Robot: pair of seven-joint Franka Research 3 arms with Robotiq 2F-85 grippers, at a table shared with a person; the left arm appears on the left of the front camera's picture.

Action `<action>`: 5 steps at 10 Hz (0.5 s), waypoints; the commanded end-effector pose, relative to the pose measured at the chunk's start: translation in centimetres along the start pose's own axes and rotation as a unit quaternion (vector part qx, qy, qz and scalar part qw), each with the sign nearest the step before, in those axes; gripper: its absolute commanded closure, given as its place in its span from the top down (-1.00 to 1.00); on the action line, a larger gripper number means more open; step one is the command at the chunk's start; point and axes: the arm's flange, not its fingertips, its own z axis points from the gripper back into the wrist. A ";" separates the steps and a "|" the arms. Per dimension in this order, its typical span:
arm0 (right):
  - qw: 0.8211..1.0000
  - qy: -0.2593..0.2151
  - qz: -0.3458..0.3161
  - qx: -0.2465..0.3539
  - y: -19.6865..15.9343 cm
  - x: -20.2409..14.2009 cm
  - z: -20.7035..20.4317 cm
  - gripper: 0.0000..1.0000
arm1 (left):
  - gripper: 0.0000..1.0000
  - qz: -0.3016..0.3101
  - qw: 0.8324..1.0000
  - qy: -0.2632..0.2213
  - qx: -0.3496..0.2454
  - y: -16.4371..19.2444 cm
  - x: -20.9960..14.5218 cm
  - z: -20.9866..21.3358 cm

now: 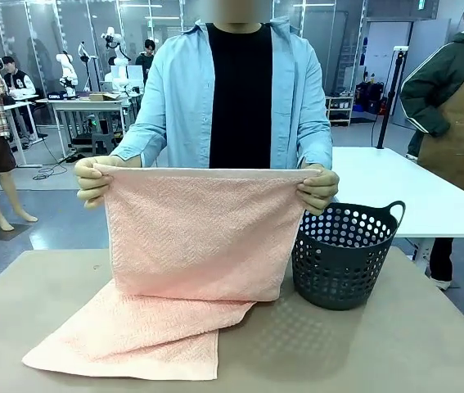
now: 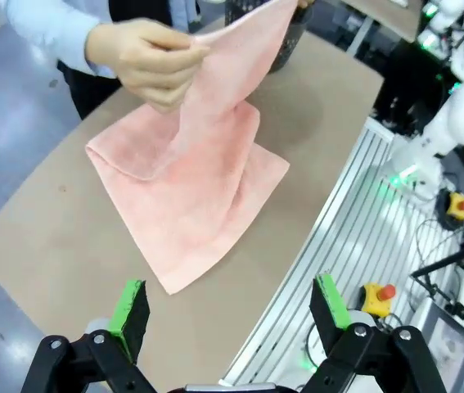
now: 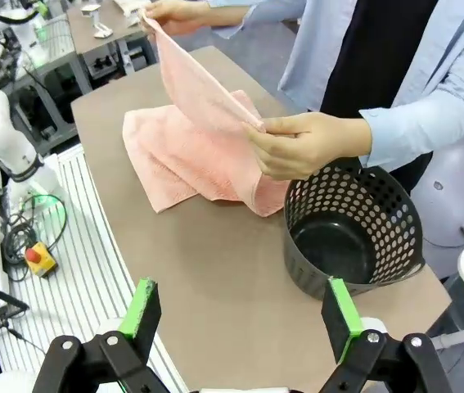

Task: Fold the towel.
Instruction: Grab the top end of the 100 cm Hotel Towel extended by the human.

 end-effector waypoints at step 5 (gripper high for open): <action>0.958 0.126 0.253 0.044 1.6 13.2 -4.6 1.00 | 1.00 -0.295 0.945 0.137 0.031 -4.8 14.2 -4.1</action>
